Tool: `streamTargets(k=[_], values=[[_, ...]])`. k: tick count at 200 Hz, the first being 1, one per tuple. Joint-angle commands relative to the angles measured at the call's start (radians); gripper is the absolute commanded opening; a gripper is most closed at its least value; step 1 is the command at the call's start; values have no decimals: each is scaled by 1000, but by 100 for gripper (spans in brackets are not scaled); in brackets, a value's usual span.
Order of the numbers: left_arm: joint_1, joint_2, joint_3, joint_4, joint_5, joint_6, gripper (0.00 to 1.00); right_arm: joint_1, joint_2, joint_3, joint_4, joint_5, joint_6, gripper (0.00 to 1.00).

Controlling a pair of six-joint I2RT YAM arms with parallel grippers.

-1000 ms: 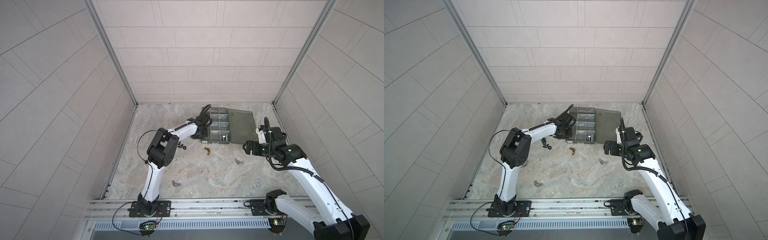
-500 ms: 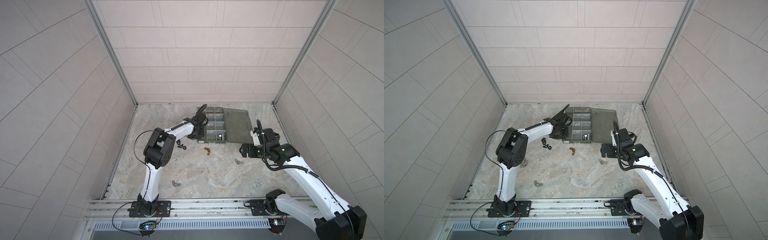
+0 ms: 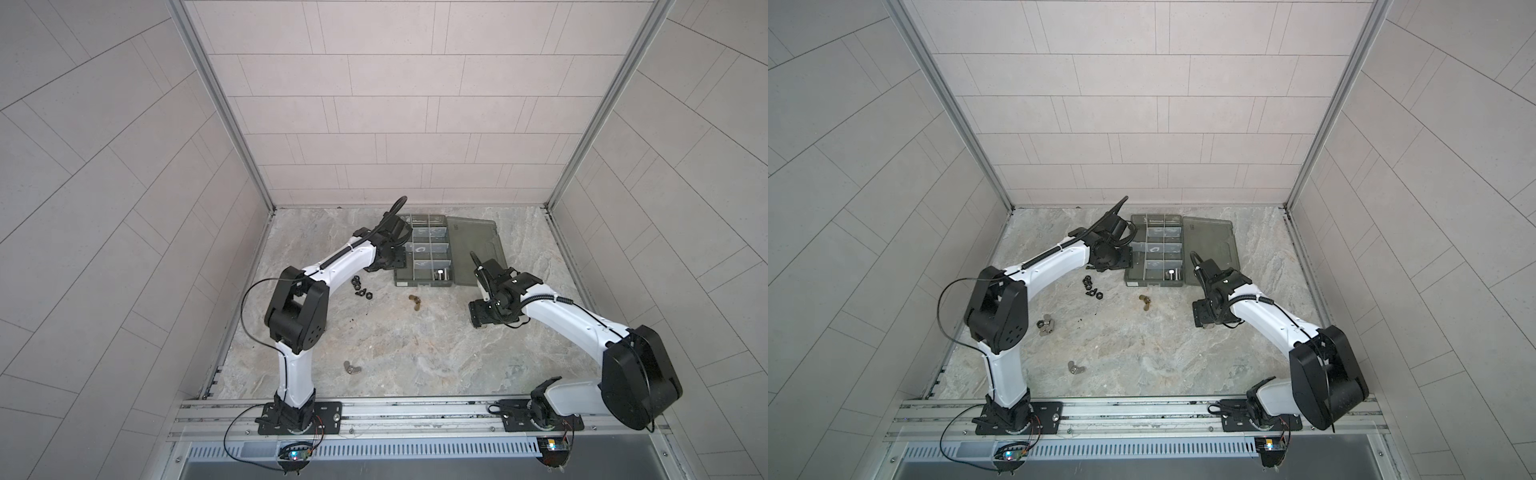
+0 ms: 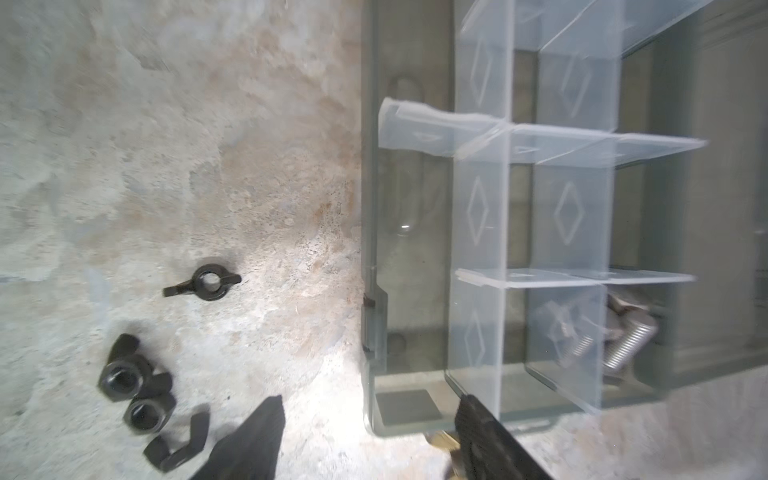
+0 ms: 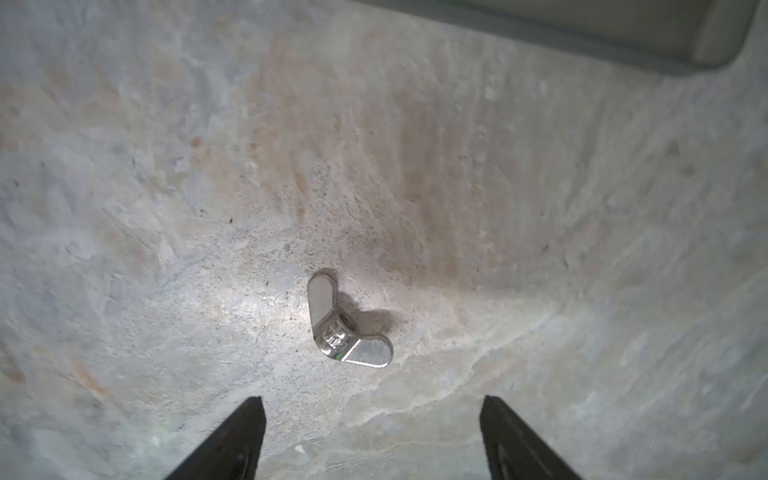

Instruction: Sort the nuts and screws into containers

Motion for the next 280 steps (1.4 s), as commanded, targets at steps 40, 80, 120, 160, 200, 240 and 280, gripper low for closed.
streamTargets(k=[40, 80, 120, 160, 200, 240, 280], values=[[-18, -382, -270, -28, 5, 1, 76, 25, 8, -24, 33, -24, 16, 46], [-39, -654, -491, 2, 84, 16, 88, 33, 102, -5, 53, -40, -14, 43], [-46, -905, -632, 6, 142, -20, 100, 33, 129, 6, 54, -15, -32, 43], [-46, -1040, -712, -15, 117, -25, 100, 33, 170, 8, 77, -20, -49, 43], [-47, -1047, -725, -23, 156, -28, 100, 33, 208, 8, 95, -7, -57, 43], [-46, -1029, -687, -48, 212, -15, 100, 32, 224, -4, 114, -33, -52, 37], [-47, -1002, -586, -167, 231, 25, 100, 34, 209, -6, 113, -32, -47, 33]])
